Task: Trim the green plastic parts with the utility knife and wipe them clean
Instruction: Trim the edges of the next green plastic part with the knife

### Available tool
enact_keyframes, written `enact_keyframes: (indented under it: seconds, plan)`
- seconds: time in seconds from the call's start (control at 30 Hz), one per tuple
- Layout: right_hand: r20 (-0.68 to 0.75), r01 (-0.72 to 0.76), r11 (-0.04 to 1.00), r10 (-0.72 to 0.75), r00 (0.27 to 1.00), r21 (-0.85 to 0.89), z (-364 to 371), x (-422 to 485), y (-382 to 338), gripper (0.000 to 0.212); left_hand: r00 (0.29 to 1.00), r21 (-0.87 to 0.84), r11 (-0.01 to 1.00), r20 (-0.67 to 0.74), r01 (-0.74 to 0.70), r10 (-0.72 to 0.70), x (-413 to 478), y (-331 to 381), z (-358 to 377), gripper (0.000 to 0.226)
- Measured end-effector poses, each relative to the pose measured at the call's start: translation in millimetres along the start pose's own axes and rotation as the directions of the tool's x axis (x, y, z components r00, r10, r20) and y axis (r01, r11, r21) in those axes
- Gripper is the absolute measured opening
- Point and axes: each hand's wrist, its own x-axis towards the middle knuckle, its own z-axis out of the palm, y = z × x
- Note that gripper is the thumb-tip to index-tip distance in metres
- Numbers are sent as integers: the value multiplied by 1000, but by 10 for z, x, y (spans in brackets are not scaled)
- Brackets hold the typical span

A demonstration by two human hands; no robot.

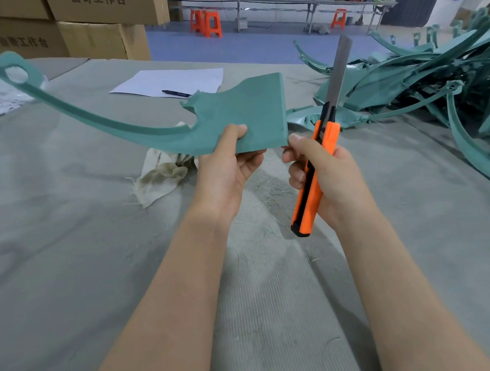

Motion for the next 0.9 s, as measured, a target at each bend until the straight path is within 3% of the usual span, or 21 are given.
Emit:
enact_keyframes:
  seconds: [0.33, 0.4, 0.53, 0.63, 0.77, 0.9]
  plan:
    - [-5, 35, 996, -35, 999, 77, 32, -4, 12, 28, 995, -57, 994, 33, 98, -96, -5, 15, 12, 8]
    - [-34, 58, 998, -59, 998, -16, 27, 8, 22, 25, 991, -105, 986, 53, 127, -122, -4, 26, 12, 7]
    - [-112, 134, 913, -191, 975, -384, -40, 41, 53, 15, 984, -208, 962, 76, 176, -163, -3, 55, 14, 10]
    - [-70, 142, 919, -180, 981, -367, -61, -8, 38, 30, 973, -280, 933, 91, 228, -210, -5, 80, 3, 10]
    - [-27, 141, 948, -155, 988, -285, -27, -42, -3, 33, 949, -423, 849, 128, 316, -290, -4, 111, -20, 8]
    - [0, 215, 948, -221, 975, -235, 17, -72, -20, 45, 938, -520, 781, 189, 346, -289, 2, 125, -33, 50]
